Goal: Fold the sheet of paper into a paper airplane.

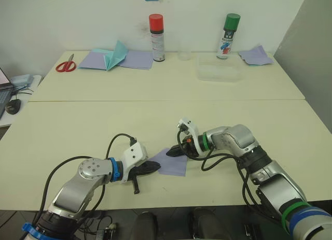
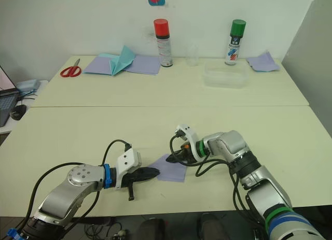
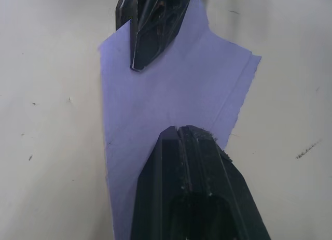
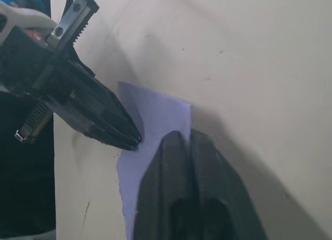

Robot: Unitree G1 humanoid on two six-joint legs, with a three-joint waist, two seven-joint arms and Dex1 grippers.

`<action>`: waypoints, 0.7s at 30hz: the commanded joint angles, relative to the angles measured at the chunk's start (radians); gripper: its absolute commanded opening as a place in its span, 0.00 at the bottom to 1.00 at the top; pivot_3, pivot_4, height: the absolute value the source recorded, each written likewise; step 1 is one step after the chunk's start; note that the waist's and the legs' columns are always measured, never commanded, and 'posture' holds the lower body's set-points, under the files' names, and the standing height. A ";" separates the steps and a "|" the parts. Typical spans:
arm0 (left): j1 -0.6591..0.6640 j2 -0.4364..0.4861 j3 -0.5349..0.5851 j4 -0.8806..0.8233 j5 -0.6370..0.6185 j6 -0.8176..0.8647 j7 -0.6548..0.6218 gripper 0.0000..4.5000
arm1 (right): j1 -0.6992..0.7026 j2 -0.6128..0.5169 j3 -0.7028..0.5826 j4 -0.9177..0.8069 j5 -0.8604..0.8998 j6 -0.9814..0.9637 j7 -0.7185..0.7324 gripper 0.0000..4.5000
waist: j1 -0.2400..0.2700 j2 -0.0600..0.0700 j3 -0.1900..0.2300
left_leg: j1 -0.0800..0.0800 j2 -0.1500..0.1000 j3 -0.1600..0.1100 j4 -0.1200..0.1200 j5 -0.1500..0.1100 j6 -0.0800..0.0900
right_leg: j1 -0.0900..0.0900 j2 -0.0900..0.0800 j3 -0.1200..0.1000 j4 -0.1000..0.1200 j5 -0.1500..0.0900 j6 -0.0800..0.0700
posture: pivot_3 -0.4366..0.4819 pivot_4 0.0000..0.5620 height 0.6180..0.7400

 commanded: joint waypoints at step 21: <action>0.071 0.034 0.050 -0.055 -0.028 0.223 0.112 0.00 | 0.092 -0.058 0.079 -0.297 -0.149 -0.157 0.055 0.01 | -0.007 -0.001 0.002 | 0.000 0.000 -0.001 -0.001 0.000 0.000 | -0.001 0.001 -0.001 0.000 -0.001 -0.003 | 0.48 0.27 1.00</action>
